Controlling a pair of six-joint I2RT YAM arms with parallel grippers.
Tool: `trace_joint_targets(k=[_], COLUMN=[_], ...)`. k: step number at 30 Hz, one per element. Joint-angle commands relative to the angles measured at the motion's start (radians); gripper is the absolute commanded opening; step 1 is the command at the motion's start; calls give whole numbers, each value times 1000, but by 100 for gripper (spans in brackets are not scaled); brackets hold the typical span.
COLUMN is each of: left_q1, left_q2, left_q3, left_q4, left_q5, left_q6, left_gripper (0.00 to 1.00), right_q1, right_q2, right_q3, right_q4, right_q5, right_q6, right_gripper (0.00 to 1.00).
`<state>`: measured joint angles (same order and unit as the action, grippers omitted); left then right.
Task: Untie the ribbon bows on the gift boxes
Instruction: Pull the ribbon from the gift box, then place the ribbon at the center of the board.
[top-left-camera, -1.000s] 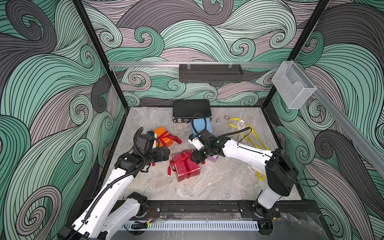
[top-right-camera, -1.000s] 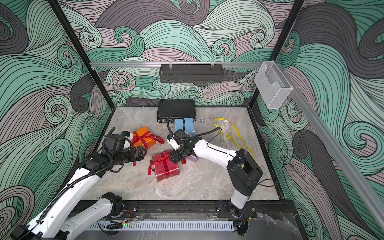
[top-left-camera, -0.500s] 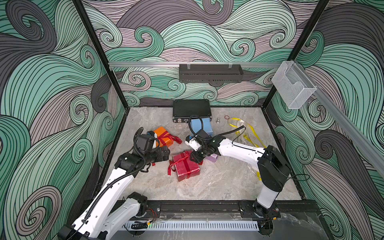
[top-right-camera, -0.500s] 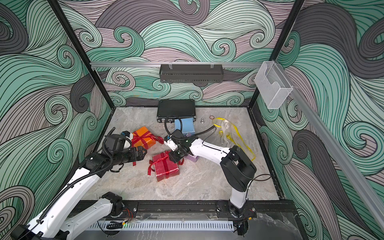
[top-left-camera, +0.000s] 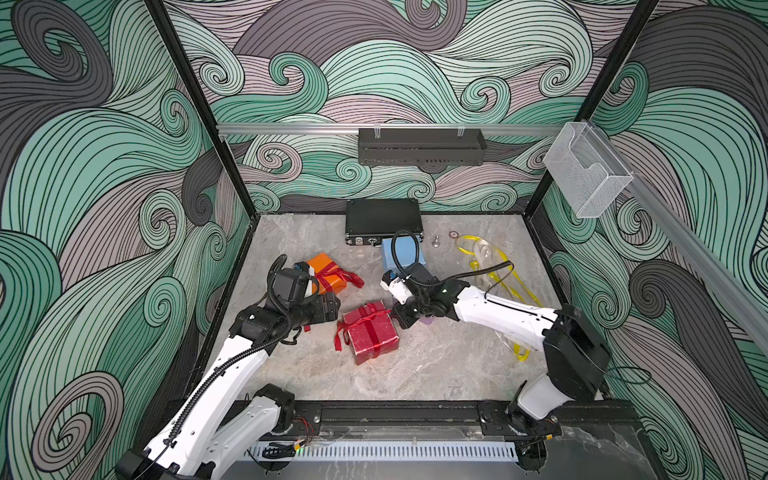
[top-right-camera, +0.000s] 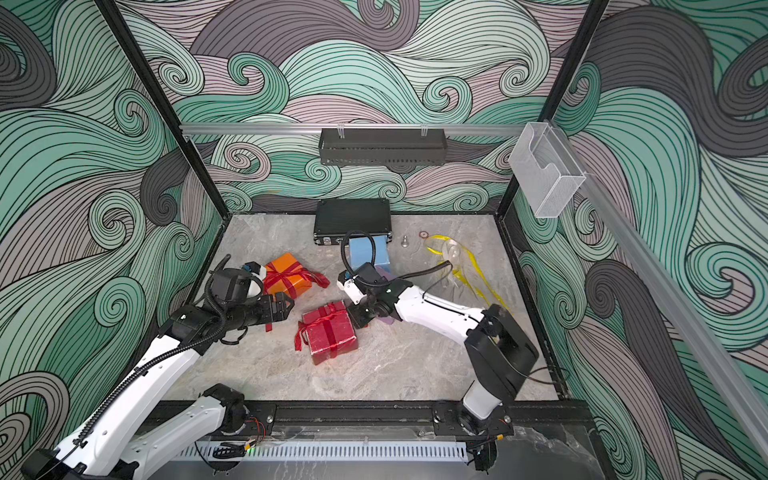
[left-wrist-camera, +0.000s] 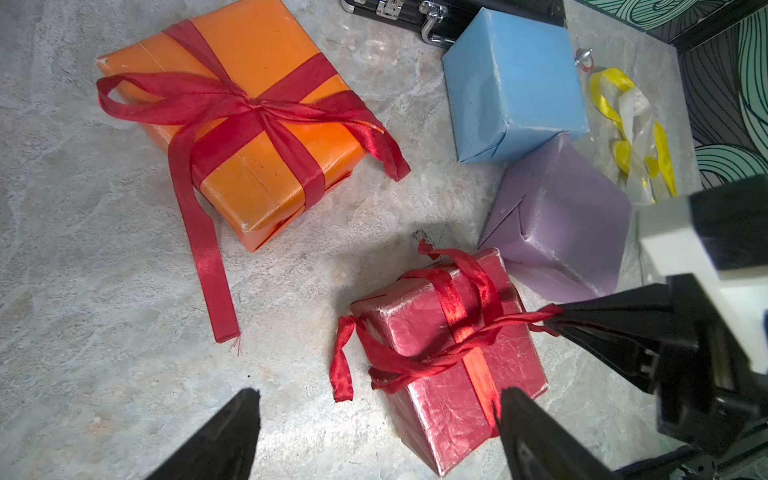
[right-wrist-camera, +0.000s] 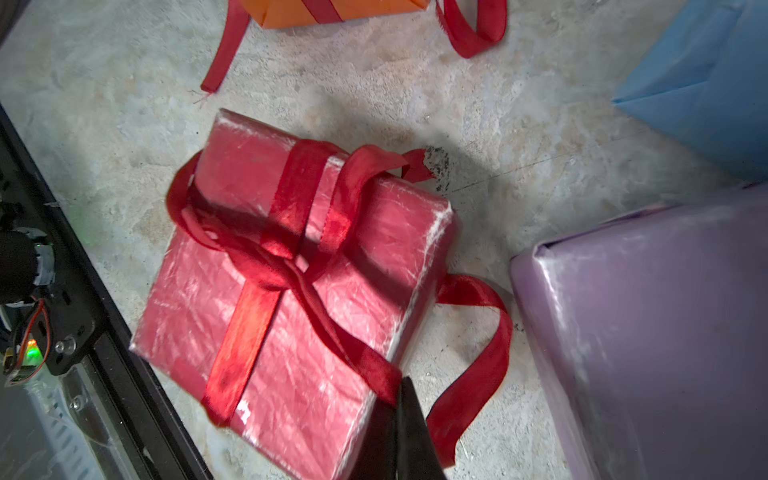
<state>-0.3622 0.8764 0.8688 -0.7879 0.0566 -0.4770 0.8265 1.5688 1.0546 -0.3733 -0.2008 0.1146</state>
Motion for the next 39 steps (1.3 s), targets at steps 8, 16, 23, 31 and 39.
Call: trace_joint_targets(k=[8, 16, 23, 31, 39], left_q1=[-76, -250, -394, -465, -481], left_q2=[40, 119, 283, 477, 659], left_q3=[1, 24, 128, 302, 403], left_q4=[19, -4, -128, -226, -260], left_q5=[51, 17, -75, -133, -144], left_q6=[32, 69, 93, 156, 201], left_gripper=[89, 87, 86, 86, 86], right_q1=[-176, -285, -330, -342, -345], right_q2=[-338, -473, -603, -764, -902], right_q3=[-336, -514, -651, -742, -779], right_q4=[367, 492, 546, 491, 420], right_q5=[-31, 17, 198, 376, 481], right_q6=[315, 489, 632, 690, 684], right_gripper=[0, 0, 1, 11, 19])
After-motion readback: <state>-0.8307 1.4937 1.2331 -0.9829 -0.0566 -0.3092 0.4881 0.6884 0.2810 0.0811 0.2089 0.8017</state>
